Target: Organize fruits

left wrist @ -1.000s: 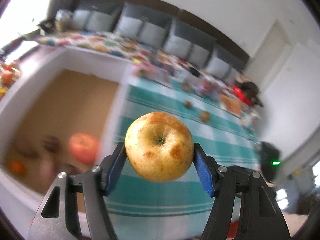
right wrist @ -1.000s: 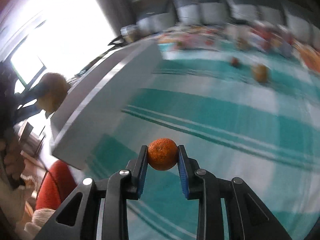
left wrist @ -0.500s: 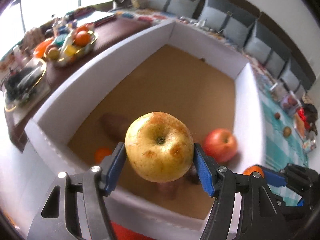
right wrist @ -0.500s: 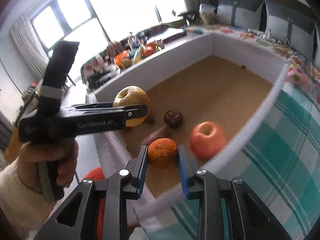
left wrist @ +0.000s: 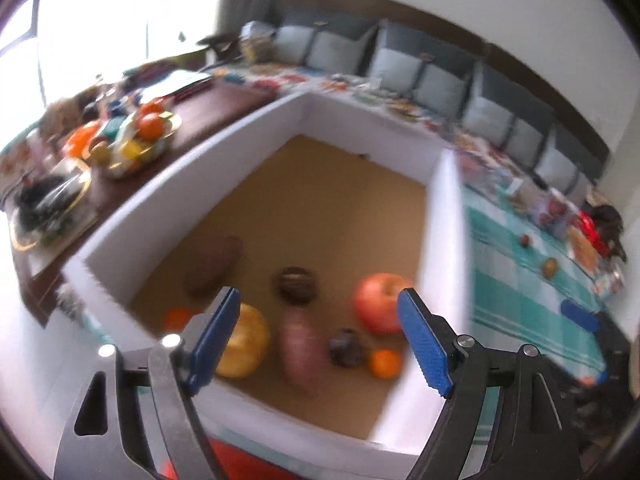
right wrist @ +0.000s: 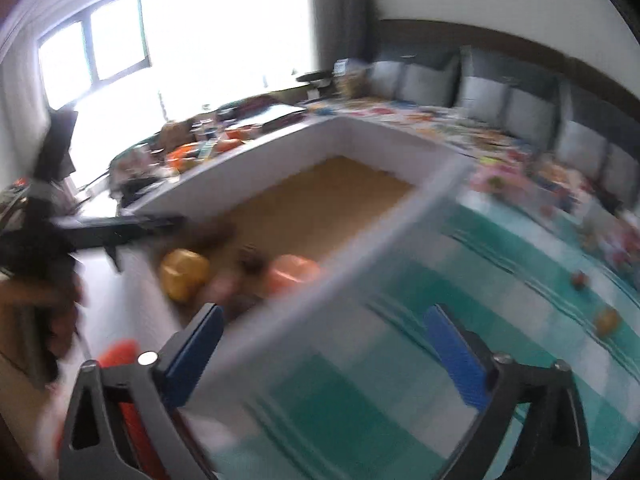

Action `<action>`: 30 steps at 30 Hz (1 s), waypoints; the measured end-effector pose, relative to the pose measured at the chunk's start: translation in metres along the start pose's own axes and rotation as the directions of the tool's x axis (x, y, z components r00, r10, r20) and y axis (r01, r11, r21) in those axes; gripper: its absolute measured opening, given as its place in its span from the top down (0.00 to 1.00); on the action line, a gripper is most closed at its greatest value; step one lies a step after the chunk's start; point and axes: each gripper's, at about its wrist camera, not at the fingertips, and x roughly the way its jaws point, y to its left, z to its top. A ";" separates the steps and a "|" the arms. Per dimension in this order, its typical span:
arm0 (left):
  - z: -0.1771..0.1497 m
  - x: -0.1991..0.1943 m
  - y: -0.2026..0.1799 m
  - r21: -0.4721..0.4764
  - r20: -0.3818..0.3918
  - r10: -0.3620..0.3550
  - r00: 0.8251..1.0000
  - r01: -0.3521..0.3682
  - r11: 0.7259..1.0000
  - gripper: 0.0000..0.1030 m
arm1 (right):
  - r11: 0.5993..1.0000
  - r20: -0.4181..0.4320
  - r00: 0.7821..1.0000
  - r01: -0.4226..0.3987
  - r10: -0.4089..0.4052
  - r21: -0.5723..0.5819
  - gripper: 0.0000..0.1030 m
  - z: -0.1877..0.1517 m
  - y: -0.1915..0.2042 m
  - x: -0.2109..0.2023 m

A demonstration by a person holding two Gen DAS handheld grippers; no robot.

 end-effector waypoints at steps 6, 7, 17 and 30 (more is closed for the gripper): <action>-0.013 -0.007 -0.107 0.152 -0.011 -0.162 0.987 0.161 0.975 0.15 | 0.952 -0.183 0.942 0.298 -0.280 0.076 0.00 -0.124 -0.133 -0.021; -0.017 -0.005 -0.128 0.181 -0.024 -0.192 0.981 0.193 0.964 0.14 | 0.937 -0.206 0.929 0.333 -0.308 0.102 0.00 -0.141 -0.152 -0.026; -0.104 0.096 -0.298 0.393 -0.209 -0.230 0.950 0.297 0.870 0.14 | 0.745 -0.231 0.881 0.473 -0.414 0.471 0.00 -0.219 -0.275 -0.081; -0.133 0.159 -0.320 0.470 -0.174 -0.115 0.978 0.185 0.863 0.07 | 0.744 -0.282 0.856 0.516 -0.433 0.425 0.00 -0.227 -0.273 -0.074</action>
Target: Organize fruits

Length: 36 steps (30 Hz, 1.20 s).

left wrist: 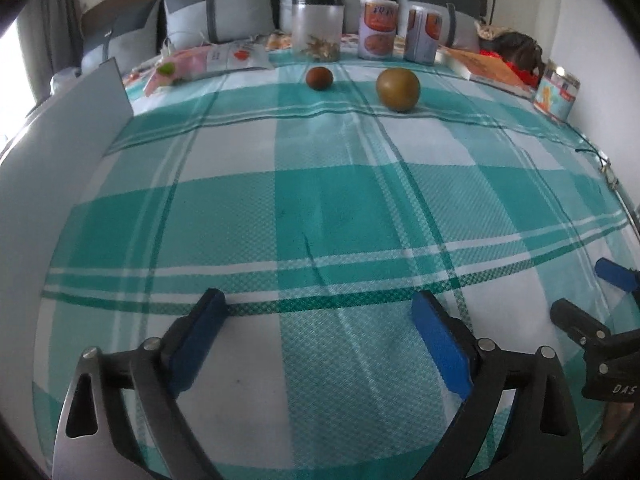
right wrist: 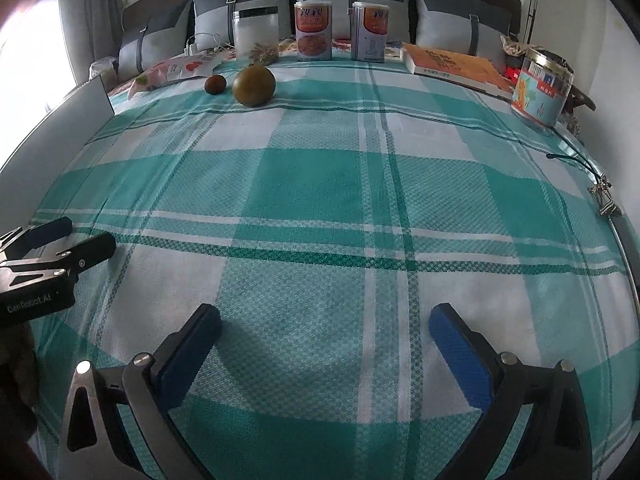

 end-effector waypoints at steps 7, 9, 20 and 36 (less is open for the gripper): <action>0.000 0.001 0.001 -0.003 0.000 -0.004 1.000 0.004 1.000 0.06 | 1.000 -0.001 1.000 0.006 -0.006 -0.001 0.00 0.002 0.001 -0.001; 0.000 0.001 0.001 -0.003 0.000 -0.004 1.000 0.004 1.000 0.06 | 1.000 -0.002 1.000 0.006 -0.006 -0.001 0.00 0.002 0.001 -0.001; 0.000 0.000 0.001 -0.002 -0.001 0.000 1.000 0.000 1.000 0.06 | 1.000 0.000 1.000 0.005 -0.005 0.000 0.00 0.002 0.001 -0.001; 0.142 0.072 0.036 -0.103 0.015 -0.050 0.999 0.052 0.993 0.08 | 1.000 0.000 1.000 0.004 -0.004 0.000 0.00 0.002 0.001 -0.001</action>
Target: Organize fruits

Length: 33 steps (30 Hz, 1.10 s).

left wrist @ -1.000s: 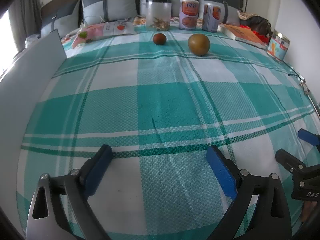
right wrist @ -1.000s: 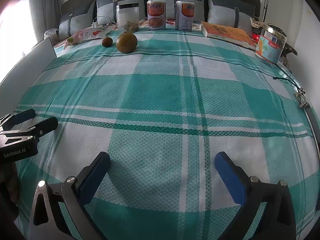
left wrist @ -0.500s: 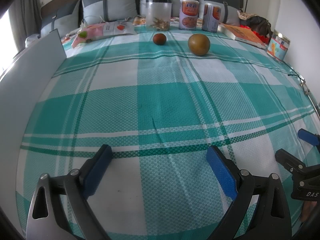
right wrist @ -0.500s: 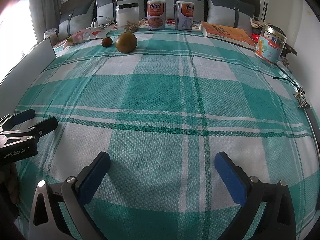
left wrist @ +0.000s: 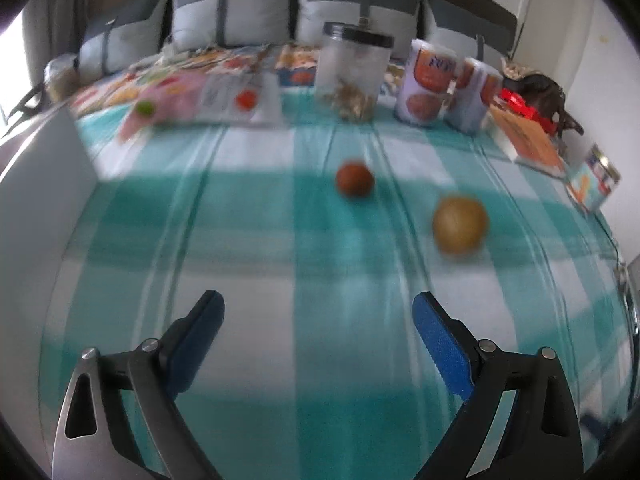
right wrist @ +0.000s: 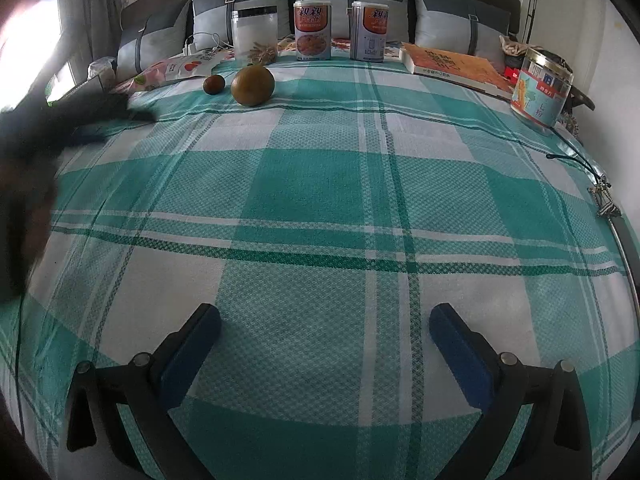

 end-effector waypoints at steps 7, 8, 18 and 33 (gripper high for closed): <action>0.049 0.051 -0.010 -0.010 0.054 0.044 0.998 -0.043 0.999 0.09 | 1.000 0.000 1.000 0.000 0.000 0.000 0.00 0.000 0.000 0.000; 0.051 0.054 -0.014 0.013 0.064 0.046 0.997 -0.047 0.999 0.09 | 1.000 0.000 1.000 0.000 0.000 0.000 0.00 0.000 0.000 0.000; 0.043 0.043 -0.029 0.139 0.069 0.007 0.998 -0.017 0.990 0.71 | 1.000 0.000 1.000 0.000 0.000 0.001 0.00 0.000 0.000 0.000; -0.119 -0.099 -0.005 0.183 -0.027 -0.045 0.999 0.049 0.982 0.71 | 1.000 0.000 1.000 -0.001 0.001 0.001 0.00 0.000 0.000 0.000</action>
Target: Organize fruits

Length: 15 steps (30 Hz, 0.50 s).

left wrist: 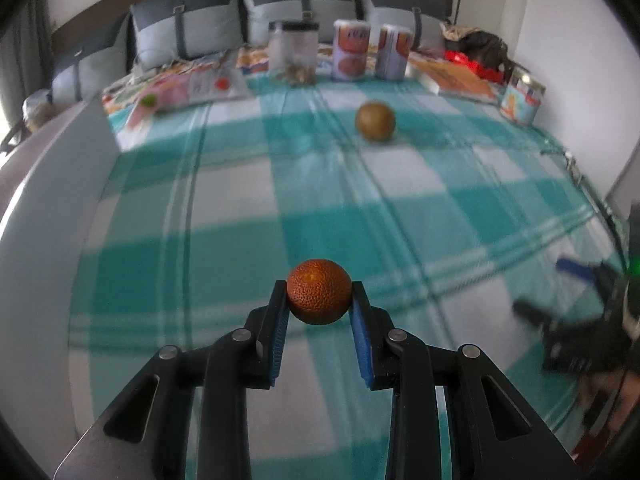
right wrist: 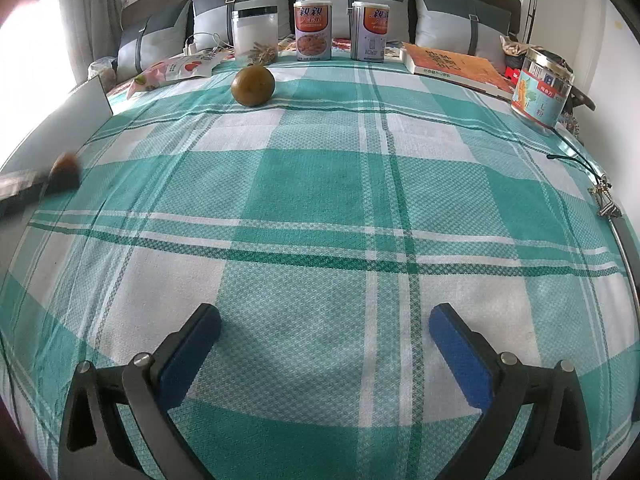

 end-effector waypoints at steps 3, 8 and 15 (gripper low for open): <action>-0.016 0.008 -0.002 0.019 0.012 0.049 0.999 -0.050 0.999 0.68 | 1.000 0.000 1.000 0.000 0.000 0.000 0.00 0.000 0.000 0.000; -0.023 0.014 0.006 -0.013 0.031 0.138 0.990 -0.138 0.990 0.22 | 1.000 0.001 1.000 -0.001 0.001 0.000 0.00 0.000 0.000 0.000; -0.026 0.018 0.023 -0.111 -0.004 0.125 0.992 -0.124 0.986 0.08 | 1.000 0.001 1.000 -0.001 0.001 0.000 0.00 0.000 0.000 0.000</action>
